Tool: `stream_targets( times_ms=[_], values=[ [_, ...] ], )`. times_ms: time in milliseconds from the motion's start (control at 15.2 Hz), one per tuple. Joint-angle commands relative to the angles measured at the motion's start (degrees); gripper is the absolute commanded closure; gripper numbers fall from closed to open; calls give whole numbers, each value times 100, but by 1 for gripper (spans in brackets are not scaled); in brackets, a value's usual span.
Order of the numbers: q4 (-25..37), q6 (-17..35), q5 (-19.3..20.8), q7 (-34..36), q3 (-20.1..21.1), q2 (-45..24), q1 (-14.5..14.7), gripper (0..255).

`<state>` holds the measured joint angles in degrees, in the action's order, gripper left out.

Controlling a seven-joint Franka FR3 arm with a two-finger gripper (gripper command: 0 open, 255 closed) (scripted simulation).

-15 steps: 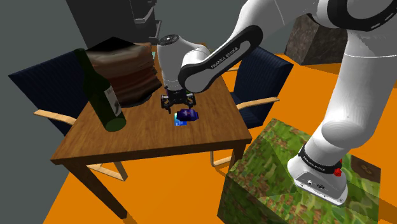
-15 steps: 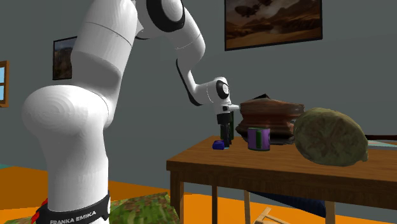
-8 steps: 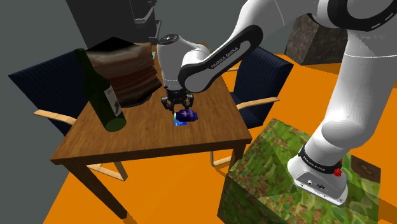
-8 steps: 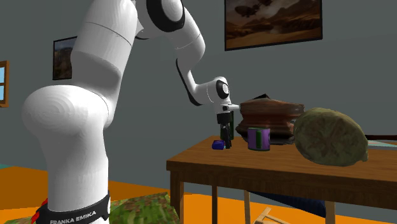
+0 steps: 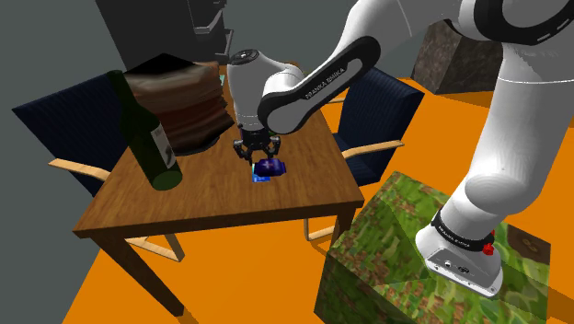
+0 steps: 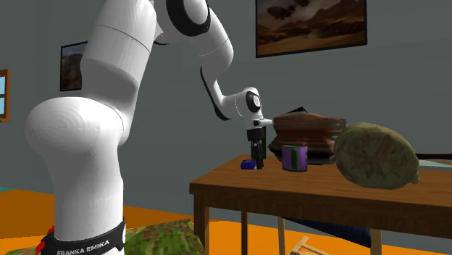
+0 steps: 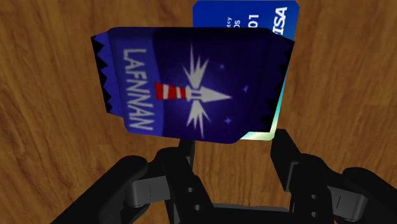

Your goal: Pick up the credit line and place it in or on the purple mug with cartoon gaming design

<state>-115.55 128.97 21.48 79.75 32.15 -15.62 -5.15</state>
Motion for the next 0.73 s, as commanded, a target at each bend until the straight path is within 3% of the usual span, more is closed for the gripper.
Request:
stream_targets(
  times_ms=[0, 660],
  values=[
    [19, -58, -39, -32, 11, 29, -11, 255],
    [320, -669, -436, -363, 134, 449, -104, 255]
  ],
)
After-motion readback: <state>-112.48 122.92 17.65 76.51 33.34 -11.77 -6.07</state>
